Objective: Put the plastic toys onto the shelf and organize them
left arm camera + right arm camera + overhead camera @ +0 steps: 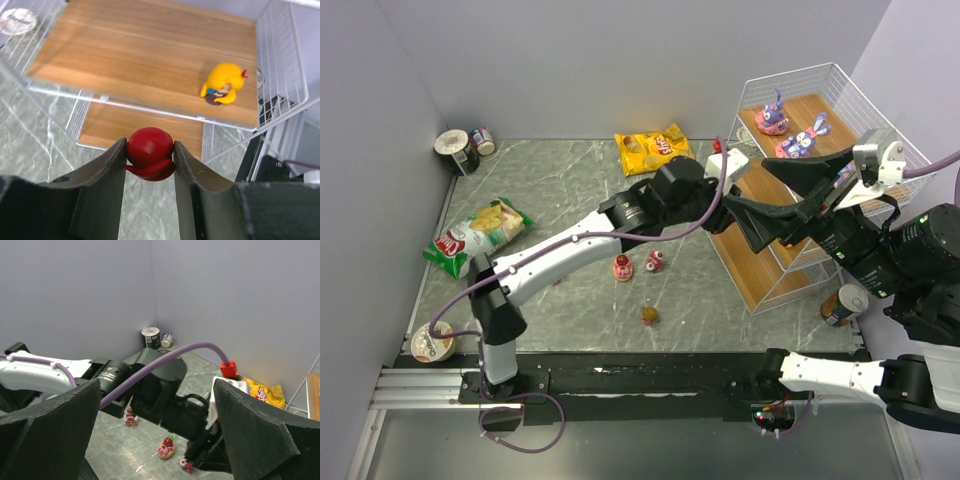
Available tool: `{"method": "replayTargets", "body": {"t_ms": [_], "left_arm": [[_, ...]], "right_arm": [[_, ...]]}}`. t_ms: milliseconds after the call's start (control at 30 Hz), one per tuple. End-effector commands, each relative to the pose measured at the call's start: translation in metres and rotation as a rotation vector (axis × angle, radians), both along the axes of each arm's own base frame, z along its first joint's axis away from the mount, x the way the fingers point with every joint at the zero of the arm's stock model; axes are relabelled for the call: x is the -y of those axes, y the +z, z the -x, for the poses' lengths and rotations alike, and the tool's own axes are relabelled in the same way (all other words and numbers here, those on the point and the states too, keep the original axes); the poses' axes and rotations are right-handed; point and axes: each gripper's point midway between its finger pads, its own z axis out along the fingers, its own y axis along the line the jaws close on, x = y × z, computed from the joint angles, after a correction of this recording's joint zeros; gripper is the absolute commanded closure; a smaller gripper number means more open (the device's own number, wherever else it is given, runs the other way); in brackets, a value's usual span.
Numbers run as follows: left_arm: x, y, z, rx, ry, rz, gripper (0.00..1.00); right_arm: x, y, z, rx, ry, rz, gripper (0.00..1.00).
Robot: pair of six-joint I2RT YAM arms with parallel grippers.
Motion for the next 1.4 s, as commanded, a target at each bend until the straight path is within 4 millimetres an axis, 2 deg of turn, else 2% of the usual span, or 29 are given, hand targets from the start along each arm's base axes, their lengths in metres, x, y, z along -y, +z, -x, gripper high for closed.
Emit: {"method": "replayTargets", "body": {"t_ms": [0, 33, 67, 400, 767, 1367], "left_arm": [[0.017, -0.013, 0.002, 0.014, -0.112, -0.086, 0.96], [0.021, -0.001, 0.002, 0.035, -0.125, -0.068, 0.95], [0.025, -0.011, -0.001, 0.027, -0.127, -0.086, 0.95], [0.043, -0.005, -0.009, 0.073, -0.161, -0.044, 0.92], [0.052, 0.017, -0.017, 0.131, -0.153, 0.034, 0.91], [0.073, 0.005, -0.030, 0.123, -0.201, 0.080, 0.90]], "right_arm": [[0.014, 0.023, 0.004, 0.047, -0.019, -0.074, 0.00], [0.015, 0.024, 0.005, 0.050, -0.019, -0.076, 0.00], [0.015, 0.024, 0.005, 0.049, -0.016, -0.077, 0.00], [0.015, 0.023, 0.007, 0.051, -0.011, -0.077, 0.00], [0.016, 0.019, 0.006, 0.049, -0.018, -0.072, 0.00], [0.014, 0.015, 0.005, 0.046, -0.018, -0.074, 0.00]]}}
